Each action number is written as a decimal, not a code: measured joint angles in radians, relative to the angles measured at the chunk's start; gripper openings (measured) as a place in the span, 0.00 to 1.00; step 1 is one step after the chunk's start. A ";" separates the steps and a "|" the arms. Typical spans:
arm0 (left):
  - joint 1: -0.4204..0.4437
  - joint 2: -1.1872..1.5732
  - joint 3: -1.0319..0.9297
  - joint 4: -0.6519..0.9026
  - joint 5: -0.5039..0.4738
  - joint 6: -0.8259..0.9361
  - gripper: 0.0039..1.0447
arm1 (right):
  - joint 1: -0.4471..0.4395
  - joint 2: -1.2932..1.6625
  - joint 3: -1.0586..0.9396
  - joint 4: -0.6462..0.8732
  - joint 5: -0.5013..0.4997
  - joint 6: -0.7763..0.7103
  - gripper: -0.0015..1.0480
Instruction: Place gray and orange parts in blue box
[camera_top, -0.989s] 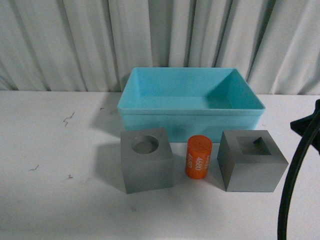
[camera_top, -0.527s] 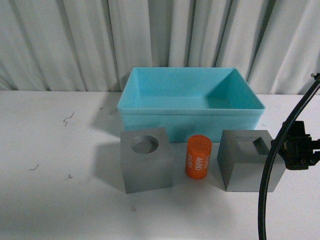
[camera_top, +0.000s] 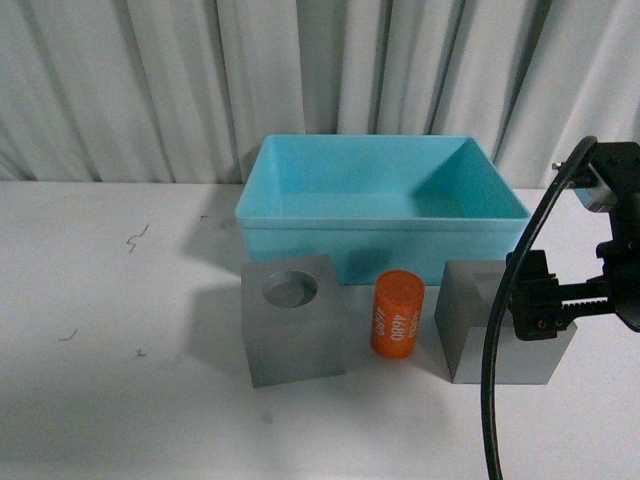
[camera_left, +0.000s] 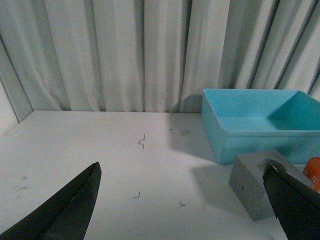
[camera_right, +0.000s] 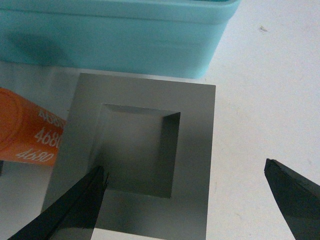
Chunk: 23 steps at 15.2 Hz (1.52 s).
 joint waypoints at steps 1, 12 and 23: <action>0.000 0.000 0.000 0.000 0.000 0.000 0.94 | 0.000 0.015 0.011 -0.002 0.014 0.003 0.94; 0.000 0.000 0.000 0.000 0.000 0.000 0.94 | 0.013 0.109 0.079 0.001 0.063 0.055 0.94; 0.000 0.000 0.000 0.000 0.000 0.000 0.94 | -0.009 0.065 0.034 -0.026 0.088 0.076 0.18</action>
